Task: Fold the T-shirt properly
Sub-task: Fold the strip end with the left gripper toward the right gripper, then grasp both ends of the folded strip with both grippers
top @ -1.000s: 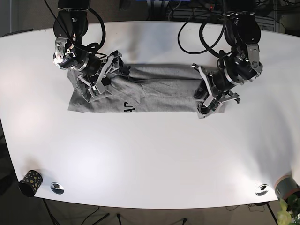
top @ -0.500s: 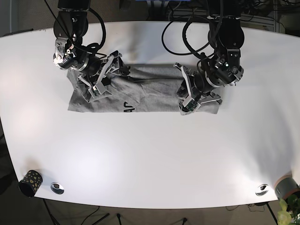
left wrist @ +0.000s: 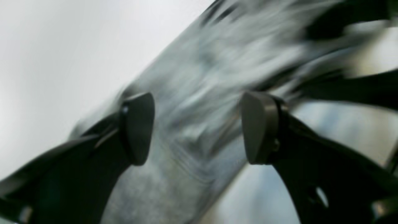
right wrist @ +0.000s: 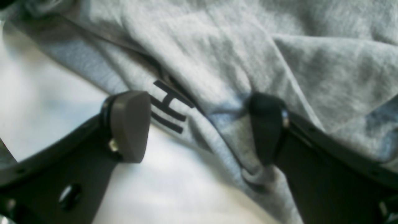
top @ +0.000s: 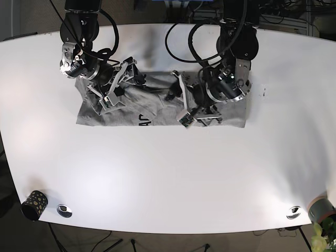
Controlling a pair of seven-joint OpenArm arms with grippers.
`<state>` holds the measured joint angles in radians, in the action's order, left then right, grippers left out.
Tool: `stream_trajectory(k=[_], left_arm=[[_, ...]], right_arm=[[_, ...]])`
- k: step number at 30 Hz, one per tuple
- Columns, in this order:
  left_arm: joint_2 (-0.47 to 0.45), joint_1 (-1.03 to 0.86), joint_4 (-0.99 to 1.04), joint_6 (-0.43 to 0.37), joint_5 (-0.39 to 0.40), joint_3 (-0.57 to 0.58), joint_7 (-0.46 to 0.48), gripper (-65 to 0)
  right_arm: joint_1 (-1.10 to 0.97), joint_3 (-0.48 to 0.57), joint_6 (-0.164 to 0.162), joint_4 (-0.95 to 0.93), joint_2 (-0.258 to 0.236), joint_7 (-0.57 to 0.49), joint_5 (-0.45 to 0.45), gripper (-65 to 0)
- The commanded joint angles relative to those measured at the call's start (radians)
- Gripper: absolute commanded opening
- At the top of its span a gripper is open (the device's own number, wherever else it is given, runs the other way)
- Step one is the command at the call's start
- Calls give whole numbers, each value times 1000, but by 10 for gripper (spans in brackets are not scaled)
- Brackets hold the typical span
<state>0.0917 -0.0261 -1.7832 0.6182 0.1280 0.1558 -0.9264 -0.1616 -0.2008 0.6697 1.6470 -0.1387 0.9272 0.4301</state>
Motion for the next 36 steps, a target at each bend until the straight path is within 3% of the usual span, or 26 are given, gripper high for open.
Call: stream_trajectory(k=[1, 4, 8, 17, 21, 24, 26, 30, 34, 36], left_arm=[[-22, -4, -91, -7, -6, 23, 14, -228], [-23, -21, -151, -7, -8, 23, 14, -229], [-23, -25, -152, -7, -9, -94, 14, -229], [-25, -44, -151, -7, -8, -351, 14, -229], [-42, -48, -149, -4, -6, -436, 14, -229], [-43, -50, -136, 42, -4, -468, 14, -229], [-43, -50, -126, 80, -4, -502, 14, -229], [-37, -45, -86, 80, -4, -559, 14, -231], [-37, -42, -43, 80, 3, -582, 14, -286], [-39, -42, -16, 80, 45, -592, 14, -317]], right_arm=[[13, -1, -3, 12, -8, -7, 13, -171], [24, -1, -3, 15, -8, -6, 13, -171], [43, -16, -3, 31, -8, -1, 19, -171], [125, -254, -3, 34, -17, 128, 275, -171], [155, -319, -3, 14, -66, 128, 298, -171], [176, -358, -3, -52, -100, 128, 303, -171], [207, -408, 2, -115, -123, 128, 304, -171], [261, -501, 6, -258, -154, 166, 304, -171], [299, -541, 26, -377, -180, 188, 304, -171], [299, -541, 28, -417, -190, 189, 304, -171]])
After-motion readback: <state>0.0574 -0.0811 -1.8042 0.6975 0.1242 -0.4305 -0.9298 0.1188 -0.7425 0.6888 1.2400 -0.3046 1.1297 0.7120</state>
